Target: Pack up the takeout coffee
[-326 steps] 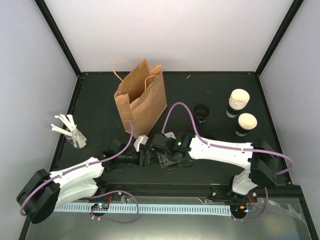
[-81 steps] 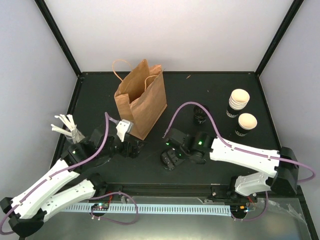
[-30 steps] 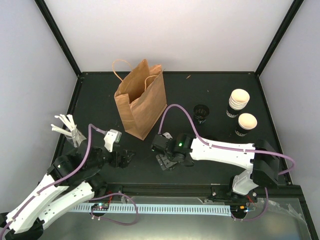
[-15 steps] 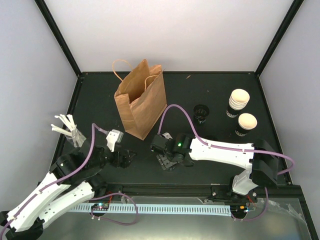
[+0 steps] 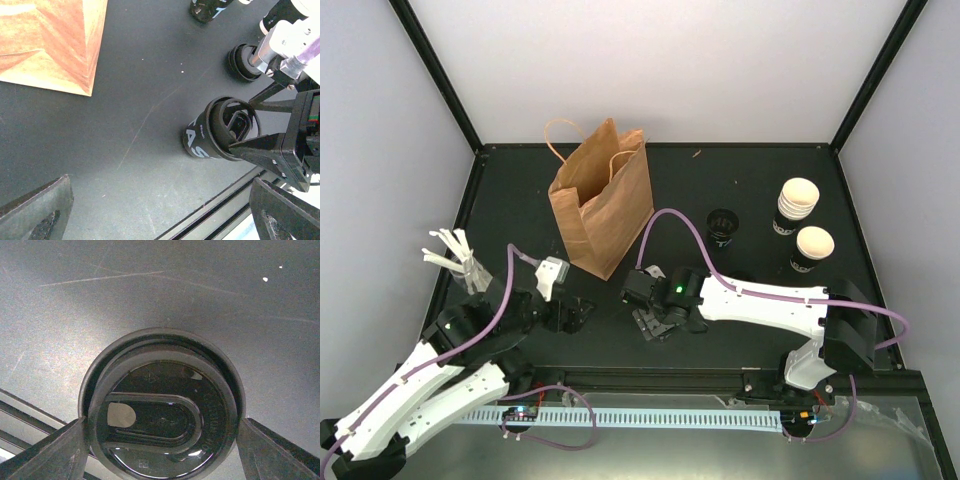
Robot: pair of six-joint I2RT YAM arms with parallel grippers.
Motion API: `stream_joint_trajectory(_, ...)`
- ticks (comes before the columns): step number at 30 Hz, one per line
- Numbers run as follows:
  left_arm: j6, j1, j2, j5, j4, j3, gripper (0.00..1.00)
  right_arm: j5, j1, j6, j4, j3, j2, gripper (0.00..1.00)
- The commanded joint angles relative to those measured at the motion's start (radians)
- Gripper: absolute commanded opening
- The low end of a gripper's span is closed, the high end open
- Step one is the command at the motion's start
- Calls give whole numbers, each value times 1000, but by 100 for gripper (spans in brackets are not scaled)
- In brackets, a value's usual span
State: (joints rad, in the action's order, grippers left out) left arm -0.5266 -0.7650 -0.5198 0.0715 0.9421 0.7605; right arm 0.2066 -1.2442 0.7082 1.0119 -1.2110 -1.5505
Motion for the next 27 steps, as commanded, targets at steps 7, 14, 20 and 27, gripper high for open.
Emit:
stream_joint_trajectory(7, 3, 7, -18, 10, -35, 18, 99, 15, -5, -18, 14, -44, -33, 81)
stream_joint_trajectory(14, 9, 6, -35, -26, -26, 46, 99, 23, -6, -13, 25, -60, -14, 76)
stream_joint_trajectory(20, 11, 9, -46, -43, -20, 56, 99, 39, -5, -17, 36, -82, -18, 76)
stream_joint_trajectory(27, 24, 28, -60, -75, -39, 68, 99, 71, 13, -39, 53, -100, -14, 76)
